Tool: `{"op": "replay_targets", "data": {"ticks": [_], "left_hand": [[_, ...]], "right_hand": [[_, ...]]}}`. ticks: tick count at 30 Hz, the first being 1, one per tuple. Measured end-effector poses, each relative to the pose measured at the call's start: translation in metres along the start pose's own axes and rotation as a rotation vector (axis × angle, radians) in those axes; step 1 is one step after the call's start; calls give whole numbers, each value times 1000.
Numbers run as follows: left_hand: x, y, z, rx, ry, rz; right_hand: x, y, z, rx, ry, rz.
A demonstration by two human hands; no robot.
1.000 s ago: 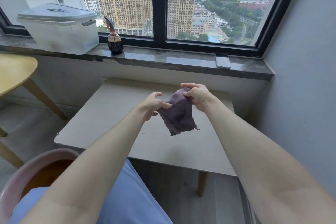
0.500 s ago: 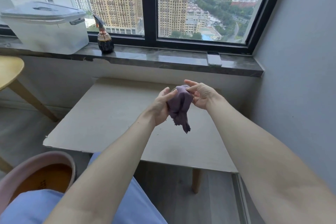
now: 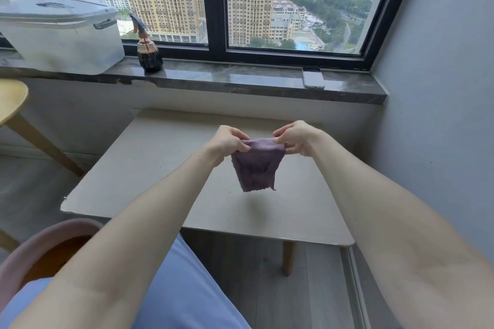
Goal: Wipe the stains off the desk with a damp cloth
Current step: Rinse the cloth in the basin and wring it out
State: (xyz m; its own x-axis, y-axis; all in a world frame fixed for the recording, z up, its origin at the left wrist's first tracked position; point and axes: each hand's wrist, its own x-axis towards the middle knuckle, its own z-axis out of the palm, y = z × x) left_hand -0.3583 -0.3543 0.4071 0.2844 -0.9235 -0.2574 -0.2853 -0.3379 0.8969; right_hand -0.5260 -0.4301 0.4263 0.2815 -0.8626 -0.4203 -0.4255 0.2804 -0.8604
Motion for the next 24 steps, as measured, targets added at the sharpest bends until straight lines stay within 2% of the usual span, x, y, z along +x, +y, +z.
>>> {"op": "replay_targets", "data": {"ticks": [3,6,8,11,14,17,24], "left_hand": [[4,-6,5,99,56,30],[5,-8,13,250,82,47],[9,-11,17,334,134,63],[5,-7,15,407,119,128],[-1,2,9,358,-93,158],[-7,9,8,324,-227,125],[14,-7,28,183,-365,-33]], "right_hand": [[-6,1,1,-93,-134,6],[-6,0,6,-473,-71,-51],[-4,0,7,-580,5,-88],[-2,6,-1,-531,82,-89],[-3,15,-18,-436,-17,-36],[-5,26,-31,-381,-123,-10],[13,52,-30,-320,-79,30]]}}
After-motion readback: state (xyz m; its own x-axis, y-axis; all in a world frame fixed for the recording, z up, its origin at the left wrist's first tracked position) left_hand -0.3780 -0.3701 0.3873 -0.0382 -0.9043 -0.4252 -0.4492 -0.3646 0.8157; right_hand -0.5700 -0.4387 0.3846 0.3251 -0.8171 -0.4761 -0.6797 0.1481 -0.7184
